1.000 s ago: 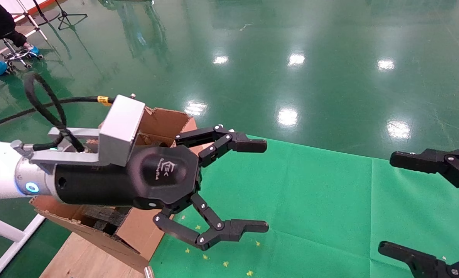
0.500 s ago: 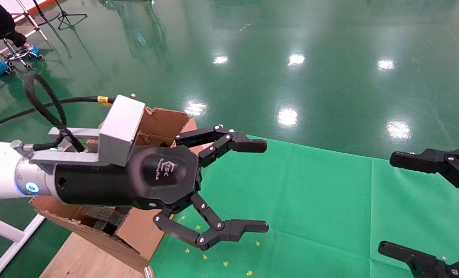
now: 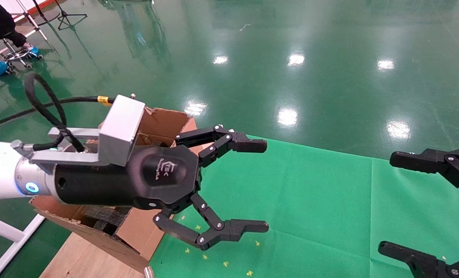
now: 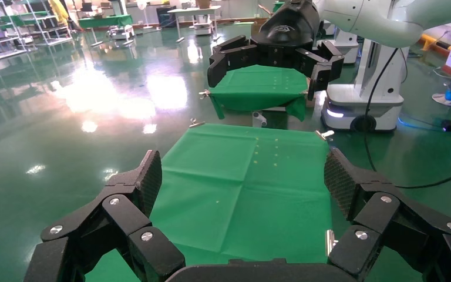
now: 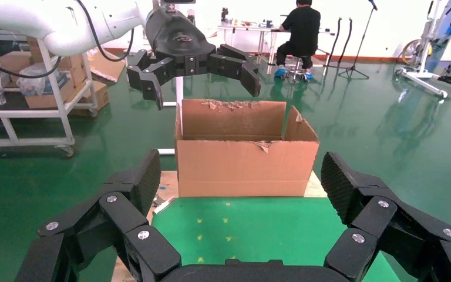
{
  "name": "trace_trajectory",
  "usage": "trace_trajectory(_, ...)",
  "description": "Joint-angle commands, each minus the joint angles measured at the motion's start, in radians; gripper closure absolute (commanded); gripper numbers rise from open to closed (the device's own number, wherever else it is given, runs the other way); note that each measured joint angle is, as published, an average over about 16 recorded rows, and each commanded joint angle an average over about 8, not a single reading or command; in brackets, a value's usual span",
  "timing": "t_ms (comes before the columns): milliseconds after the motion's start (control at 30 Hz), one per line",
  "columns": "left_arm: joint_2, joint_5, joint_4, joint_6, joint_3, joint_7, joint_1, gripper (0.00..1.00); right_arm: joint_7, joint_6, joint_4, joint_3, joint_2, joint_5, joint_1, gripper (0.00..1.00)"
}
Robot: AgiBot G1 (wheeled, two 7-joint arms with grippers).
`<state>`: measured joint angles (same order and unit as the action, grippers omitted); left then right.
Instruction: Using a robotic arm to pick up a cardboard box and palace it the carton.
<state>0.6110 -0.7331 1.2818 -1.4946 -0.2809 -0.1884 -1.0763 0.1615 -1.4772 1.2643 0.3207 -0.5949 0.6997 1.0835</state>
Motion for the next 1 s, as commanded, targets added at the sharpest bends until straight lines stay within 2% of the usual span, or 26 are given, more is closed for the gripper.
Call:
trace_trajectory(33,0.000,0.000,0.000,0.000,0.000,0.000,0.000,0.00,0.000,0.000,0.000,0.000,0.000,0.000,0.000,0.00)
trace_trajectory(1000,0.000,0.000,0.000,0.000,0.000,0.000,0.000,0.00,0.000,0.000,0.000,0.000,0.000,0.000,0.000,0.00)
